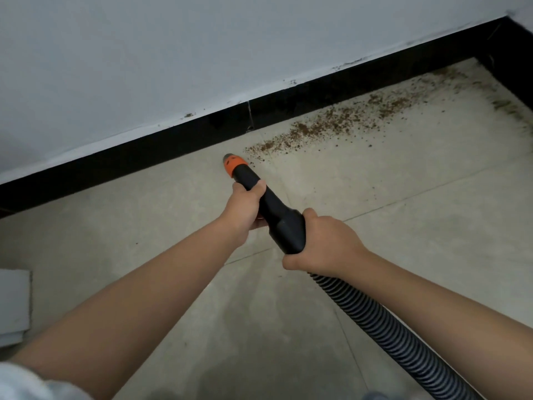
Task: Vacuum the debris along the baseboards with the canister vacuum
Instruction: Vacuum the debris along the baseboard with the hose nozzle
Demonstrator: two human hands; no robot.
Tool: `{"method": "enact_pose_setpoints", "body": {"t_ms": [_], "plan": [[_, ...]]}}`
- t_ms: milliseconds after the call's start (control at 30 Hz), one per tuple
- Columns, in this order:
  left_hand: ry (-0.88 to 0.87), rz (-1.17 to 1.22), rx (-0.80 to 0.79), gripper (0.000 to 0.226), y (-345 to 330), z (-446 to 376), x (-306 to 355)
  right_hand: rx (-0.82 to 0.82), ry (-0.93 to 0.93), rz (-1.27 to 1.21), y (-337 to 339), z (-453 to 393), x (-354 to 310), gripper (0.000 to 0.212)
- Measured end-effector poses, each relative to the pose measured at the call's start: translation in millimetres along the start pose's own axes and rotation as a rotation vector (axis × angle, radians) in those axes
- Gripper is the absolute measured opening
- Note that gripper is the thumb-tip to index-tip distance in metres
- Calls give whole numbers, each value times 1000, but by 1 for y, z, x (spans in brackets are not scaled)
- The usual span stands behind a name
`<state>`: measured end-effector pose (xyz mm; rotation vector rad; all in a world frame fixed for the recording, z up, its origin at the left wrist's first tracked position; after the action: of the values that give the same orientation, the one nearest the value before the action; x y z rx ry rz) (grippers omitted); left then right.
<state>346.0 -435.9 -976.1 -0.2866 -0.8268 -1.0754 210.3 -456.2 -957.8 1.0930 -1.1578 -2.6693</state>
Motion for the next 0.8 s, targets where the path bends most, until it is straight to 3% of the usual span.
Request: {"method": "enact_pose_setpoints", "body": {"t_ms": [333, 800], "plan": [[20, -48, -162, 64, -65, 21, -13, 56, -151, 69, 21, 47, 55, 51], [27, -44, -88, 63, -35, -18, 12, 59, -123, 0, 10, -7, 30, 50]]}}
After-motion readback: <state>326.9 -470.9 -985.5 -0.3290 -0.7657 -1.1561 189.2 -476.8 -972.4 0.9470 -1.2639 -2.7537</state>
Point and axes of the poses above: each hand's wrist, its own z-axis away from the middle knuckle, its own y-axis out of the back of the hand, x = y × z, the point moved 3 cm from there along -z, towards the middle knuckle, and after that the axes turned 8 degrees about -z, right-handed, at the moved point
